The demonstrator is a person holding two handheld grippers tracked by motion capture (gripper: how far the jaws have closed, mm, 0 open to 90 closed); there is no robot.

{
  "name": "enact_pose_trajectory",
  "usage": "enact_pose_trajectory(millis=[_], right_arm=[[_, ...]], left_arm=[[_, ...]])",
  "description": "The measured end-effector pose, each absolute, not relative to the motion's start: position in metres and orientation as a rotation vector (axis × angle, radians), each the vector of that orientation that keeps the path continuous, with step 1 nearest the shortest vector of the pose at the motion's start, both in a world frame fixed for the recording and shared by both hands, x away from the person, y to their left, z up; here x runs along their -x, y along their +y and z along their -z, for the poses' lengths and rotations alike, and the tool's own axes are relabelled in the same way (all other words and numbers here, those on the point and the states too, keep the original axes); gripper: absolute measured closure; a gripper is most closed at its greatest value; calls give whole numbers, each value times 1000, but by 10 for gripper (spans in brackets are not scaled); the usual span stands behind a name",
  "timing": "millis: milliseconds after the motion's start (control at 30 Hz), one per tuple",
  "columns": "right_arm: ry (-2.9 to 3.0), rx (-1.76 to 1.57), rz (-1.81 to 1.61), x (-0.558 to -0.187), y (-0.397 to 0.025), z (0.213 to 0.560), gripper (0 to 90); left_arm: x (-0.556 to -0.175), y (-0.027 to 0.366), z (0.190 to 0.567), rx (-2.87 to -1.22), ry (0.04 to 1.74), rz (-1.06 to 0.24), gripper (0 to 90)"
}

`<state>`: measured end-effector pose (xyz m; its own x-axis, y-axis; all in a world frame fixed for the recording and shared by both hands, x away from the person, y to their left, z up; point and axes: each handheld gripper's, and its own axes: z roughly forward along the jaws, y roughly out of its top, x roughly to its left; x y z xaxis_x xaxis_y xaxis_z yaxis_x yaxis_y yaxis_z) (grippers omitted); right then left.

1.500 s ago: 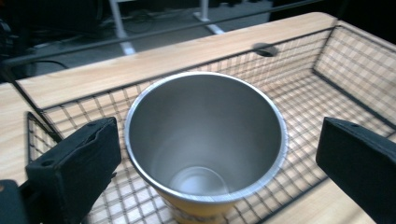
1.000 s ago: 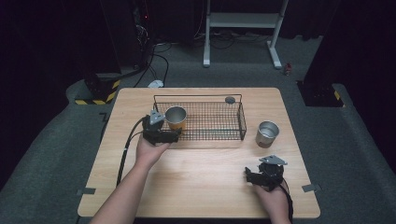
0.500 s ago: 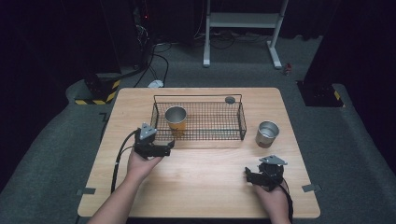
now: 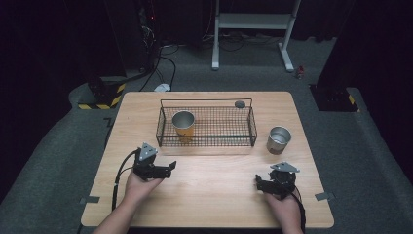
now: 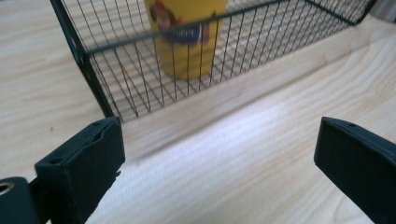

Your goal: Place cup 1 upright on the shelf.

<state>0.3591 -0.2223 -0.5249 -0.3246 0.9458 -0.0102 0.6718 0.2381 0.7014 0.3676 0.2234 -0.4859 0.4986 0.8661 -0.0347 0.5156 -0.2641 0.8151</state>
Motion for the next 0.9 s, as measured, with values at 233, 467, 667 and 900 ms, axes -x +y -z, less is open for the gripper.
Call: enact_pose_trajectory(millis=[233,467,667,900], right_arm=[[2082,-1480,-843,-359,-222,525,104],[2082,-1481,-842,-359,-222,525,104],[2082,-1479,-844,-359,-222,525,104],[2082,-1479,-842,-359,-222,525,105]], left_arm=[[-355,231,501,-1964,1161,-509,30],[-343,237,517,-2040,1165,-474,25],[-333,240,524,-2085,1174,-473,4],[-329,241,527,-2098,1188,-486,3]])
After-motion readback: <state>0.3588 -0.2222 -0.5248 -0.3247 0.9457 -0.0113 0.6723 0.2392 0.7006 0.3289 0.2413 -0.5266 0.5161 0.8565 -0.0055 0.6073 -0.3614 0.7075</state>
